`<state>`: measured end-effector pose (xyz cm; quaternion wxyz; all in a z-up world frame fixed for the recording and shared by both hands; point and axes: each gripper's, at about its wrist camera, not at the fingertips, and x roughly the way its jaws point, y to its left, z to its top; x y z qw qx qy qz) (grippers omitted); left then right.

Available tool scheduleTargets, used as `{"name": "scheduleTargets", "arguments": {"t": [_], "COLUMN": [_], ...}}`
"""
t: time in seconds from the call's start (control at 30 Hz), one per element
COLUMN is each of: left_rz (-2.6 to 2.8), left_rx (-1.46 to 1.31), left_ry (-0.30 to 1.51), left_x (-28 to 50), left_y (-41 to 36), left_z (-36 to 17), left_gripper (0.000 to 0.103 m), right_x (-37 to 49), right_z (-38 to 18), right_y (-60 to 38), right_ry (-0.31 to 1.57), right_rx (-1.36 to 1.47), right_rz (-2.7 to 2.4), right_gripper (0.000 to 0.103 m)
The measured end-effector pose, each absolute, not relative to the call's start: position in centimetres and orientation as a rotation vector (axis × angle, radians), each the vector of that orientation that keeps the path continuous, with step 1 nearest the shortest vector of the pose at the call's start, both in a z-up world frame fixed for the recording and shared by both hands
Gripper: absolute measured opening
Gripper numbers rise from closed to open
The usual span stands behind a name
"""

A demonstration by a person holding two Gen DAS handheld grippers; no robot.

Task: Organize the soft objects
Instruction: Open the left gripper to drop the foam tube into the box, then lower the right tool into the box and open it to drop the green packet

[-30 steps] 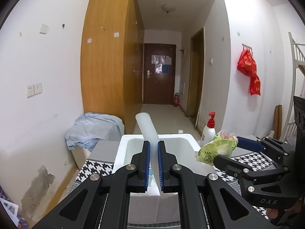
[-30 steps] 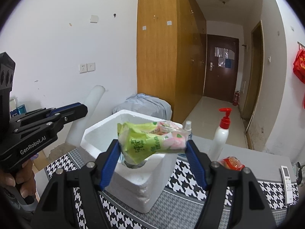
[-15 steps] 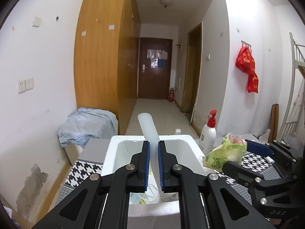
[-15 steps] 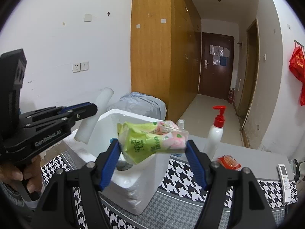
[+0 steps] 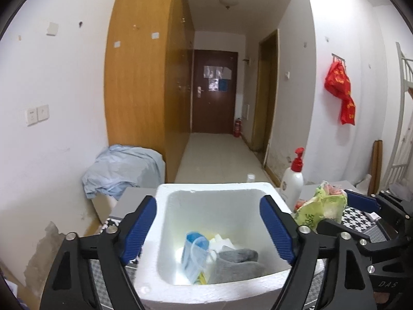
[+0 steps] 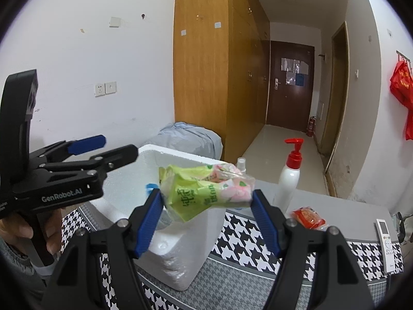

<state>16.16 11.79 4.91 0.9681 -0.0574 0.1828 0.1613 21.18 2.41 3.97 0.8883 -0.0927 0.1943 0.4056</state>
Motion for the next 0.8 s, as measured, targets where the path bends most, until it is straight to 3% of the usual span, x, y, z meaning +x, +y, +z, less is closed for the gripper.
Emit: {"name": "scheduleTargets", "arguments": {"t": [0.2, 0.8], "left_rz": [0.378, 0.461], "left_rx": [-0.127, -0.12], "left_ry": [0.355, 0.325], "left_x": [14.9, 10.3], "left_y": [12.8, 15.4], "left_z": [5.1, 5.8], "left_gripper": [0.098, 0.1], "right_x": [21.0, 19.8], "right_z": [4.0, 4.4], "right_y": [2.7, 6.0], "right_ry": [0.399, 0.4], "right_rx": [-0.193, -0.215], "right_rz": [0.843, 0.876], "right_gripper": [0.074, 0.074]}}
